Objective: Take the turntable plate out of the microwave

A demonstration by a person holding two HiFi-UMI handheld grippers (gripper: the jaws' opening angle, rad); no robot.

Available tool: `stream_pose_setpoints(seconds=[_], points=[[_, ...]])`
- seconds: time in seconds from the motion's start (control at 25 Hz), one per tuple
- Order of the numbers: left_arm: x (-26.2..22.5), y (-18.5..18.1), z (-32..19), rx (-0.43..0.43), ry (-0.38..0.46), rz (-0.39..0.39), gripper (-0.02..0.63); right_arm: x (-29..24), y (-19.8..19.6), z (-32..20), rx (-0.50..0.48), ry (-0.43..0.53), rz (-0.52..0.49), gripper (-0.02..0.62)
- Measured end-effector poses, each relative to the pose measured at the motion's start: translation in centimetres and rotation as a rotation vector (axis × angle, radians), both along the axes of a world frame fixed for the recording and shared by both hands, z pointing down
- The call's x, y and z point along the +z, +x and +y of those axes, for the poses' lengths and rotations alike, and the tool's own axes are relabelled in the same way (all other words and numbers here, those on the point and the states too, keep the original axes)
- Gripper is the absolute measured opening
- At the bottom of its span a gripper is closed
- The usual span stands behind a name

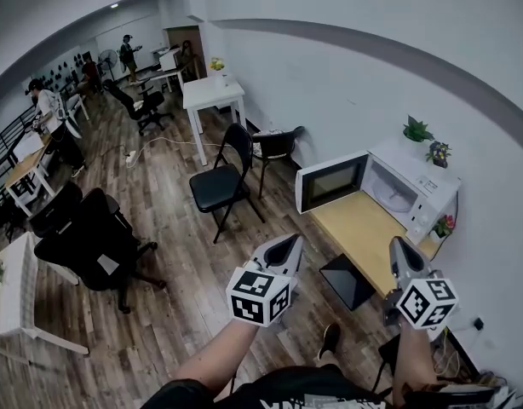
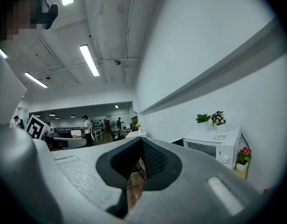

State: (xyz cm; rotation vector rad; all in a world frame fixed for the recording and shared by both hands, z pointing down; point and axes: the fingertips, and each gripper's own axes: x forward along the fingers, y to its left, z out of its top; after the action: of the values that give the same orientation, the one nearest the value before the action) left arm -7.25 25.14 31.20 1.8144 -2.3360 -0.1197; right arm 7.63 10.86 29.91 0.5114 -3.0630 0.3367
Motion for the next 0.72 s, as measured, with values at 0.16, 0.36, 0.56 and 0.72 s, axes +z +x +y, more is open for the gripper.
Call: stream_pose_setpoints(seconds=[0.16, 0.36, 0.56, 0.72], points=[[0.0, -1.9, -3.4, -0.012, -0.001, -0.017, 0.003, 0.3, -2.9, -3.2, -0.047, 0.012, -0.004, 0.003], [-0.7, -4.0, -9.4, -0.019, 0.006, -0.013, 0.003, -0.6, -5.4, -8.9, -0.065, 0.017, -0.013, 0.003], [-0.8, -5.1, -16.7, 0.005, 0.004, -0.005, 0.003, -0.9, -6.6, -15.6, -0.059, 0.035, -0.013, 0.003], [-0.5, -6.0, -21.8, 0.012, -0.012, 0.001, 0.003, -0.3, -7.0, -20.0, -0.057, 0.02, -0.009, 0.003]])
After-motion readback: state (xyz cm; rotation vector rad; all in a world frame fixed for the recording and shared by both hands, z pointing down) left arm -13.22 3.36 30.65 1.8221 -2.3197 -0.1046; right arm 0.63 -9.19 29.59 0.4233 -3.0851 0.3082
